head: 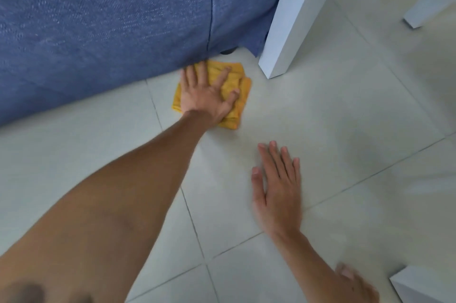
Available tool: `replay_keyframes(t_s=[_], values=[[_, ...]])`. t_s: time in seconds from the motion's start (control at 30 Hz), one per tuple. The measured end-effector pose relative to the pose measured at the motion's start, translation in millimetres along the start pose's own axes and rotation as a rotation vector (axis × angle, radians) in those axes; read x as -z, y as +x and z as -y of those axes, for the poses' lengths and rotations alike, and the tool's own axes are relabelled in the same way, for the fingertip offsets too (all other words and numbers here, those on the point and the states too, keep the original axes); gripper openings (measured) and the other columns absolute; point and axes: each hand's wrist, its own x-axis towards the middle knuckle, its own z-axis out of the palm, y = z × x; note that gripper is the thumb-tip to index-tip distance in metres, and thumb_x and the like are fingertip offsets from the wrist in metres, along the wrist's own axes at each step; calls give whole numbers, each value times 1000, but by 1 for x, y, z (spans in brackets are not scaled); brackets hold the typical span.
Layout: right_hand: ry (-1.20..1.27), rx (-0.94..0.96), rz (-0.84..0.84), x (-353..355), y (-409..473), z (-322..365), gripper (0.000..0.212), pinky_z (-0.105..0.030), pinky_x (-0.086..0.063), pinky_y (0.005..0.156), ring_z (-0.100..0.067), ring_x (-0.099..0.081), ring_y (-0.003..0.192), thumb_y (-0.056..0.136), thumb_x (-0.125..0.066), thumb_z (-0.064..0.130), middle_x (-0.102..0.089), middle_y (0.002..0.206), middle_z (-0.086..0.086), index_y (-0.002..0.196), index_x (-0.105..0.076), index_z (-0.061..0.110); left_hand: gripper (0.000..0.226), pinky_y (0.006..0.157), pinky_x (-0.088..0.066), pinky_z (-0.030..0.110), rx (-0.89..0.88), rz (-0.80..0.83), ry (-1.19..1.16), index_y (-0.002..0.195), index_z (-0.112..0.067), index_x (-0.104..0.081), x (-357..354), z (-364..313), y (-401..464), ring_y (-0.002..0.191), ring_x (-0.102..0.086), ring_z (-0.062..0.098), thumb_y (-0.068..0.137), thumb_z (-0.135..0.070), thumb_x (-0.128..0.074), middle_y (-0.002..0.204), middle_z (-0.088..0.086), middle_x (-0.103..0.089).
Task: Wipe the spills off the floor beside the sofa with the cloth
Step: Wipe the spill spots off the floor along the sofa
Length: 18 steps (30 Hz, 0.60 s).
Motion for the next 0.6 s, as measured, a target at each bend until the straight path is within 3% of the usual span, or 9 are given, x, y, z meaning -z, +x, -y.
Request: replay_keyframes(t_s=[0.1,0.2,0.3,0.43,0.6], values=[[209,-53,-100,11,10,-4,46,-44,-31,120,-21,-41,143,99,-39,24,-50,151,-11,140,-54,10,73,122,2,55,-190,32,-7,153,-50,-8,-6,-36,-30,152,8,40,85,-76,-9,167,11,7],[101,-75,-204,16,24,-18,43,-45,-37,115,-30,-47,138,99,-41,20,-54,146,-16,136,-58,6,71,122,-1,56,-321,50,-41,152,-51,-11,-14,-42,-94,153,7,38,86,-76,-16,167,9,5],[-28,-126,-141,10,32,-29,45,-52,-35,115,-36,-47,137,99,-38,24,-54,147,-14,137,-57,9,69,122,-6,56,-368,25,-53,152,-52,-17,-23,-17,-170,153,3,37,88,-75,-25,167,9,2],[-199,-115,-17,1,27,-32,50,-52,-22,122,-34,-39,144,99,-34,30,-46,154,-11,143,-51,15,69,121,-13,56,-196,-16,-23,151,-51,-21,-28,58,-195,153,-9,38,87,-76,-28,167,8,-7],[-235,-127,-44,-2,25,-33,49,-50,-19,124,-31,-34,148,101,-32,28,-42,157,-9,146,-47,16,73,121,-9,57,179,-45,-31,152,-49,-17,-18,107,-110,151,-9,42,85,-77,-20,167,12,-6]])
